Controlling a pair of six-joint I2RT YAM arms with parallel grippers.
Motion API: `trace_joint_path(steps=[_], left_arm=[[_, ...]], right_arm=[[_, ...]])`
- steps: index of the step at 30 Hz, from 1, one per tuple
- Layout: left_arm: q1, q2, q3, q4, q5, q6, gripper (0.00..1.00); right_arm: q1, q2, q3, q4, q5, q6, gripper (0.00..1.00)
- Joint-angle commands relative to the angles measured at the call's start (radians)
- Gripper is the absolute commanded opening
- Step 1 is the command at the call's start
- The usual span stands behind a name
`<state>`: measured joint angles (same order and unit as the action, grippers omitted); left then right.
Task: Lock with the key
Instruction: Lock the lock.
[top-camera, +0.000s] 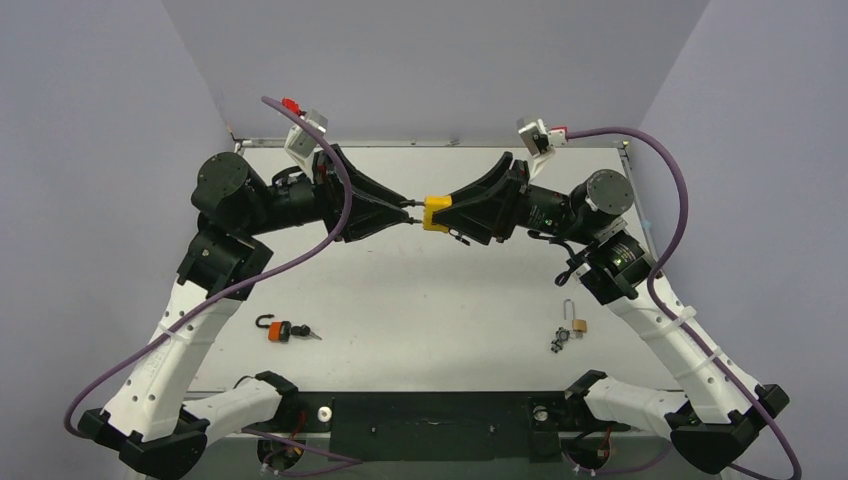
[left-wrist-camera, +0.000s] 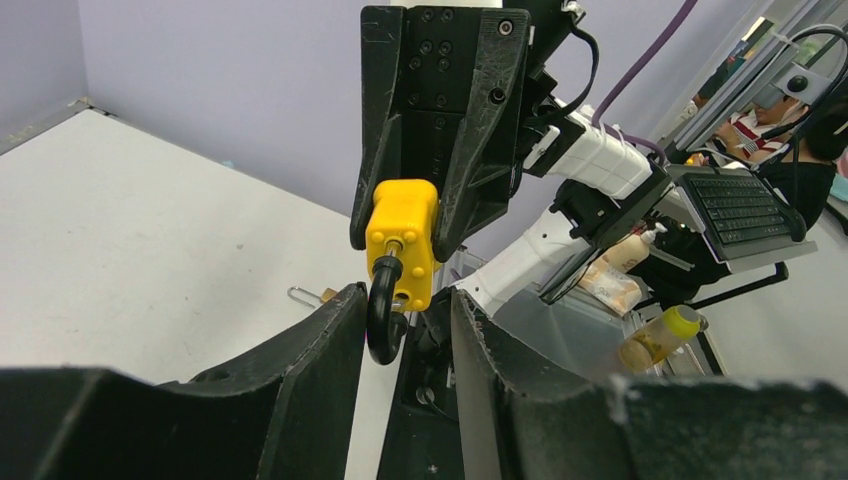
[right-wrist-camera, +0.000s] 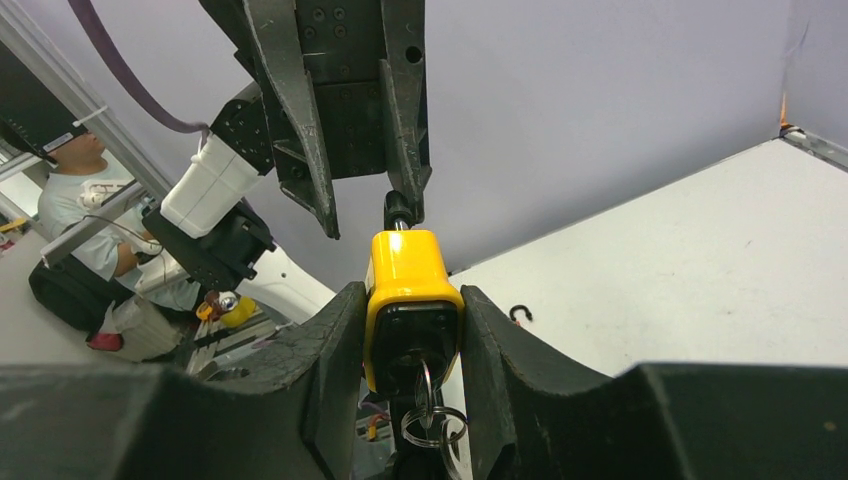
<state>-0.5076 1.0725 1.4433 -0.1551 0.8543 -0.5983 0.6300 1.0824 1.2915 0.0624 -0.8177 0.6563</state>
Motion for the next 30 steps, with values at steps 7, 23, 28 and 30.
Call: trace_joint_path(steps=[7, 23, 28, 30], left_arm=[[0.006, 0.014, 0.041, -0.08, 0.033, 0.073, 0.31], [0.014, 0.019, 0.048, -0.102, 0.025, 0.093, 0.08], [0.012, 0.021, 0.021, -0.068, 0.026, 0.063, 0.0], [0.009, 0.019, 0.002, -0.021, 0.028, 0.038, 0.0]], right_arm=[[0.007, -0.036, 0.021, 0.009, 0.032, -0.042, 0.0], [0.007, -0.039, 0.026, -0.026, 0.042, -0.065, 0.0], [0.014, -0.035, 0.027, -0.017, 0.039, -0.062, 0.0], [0.023, -0.03, 0.029, -0.015, 0.04, -0.062, 0.0]])
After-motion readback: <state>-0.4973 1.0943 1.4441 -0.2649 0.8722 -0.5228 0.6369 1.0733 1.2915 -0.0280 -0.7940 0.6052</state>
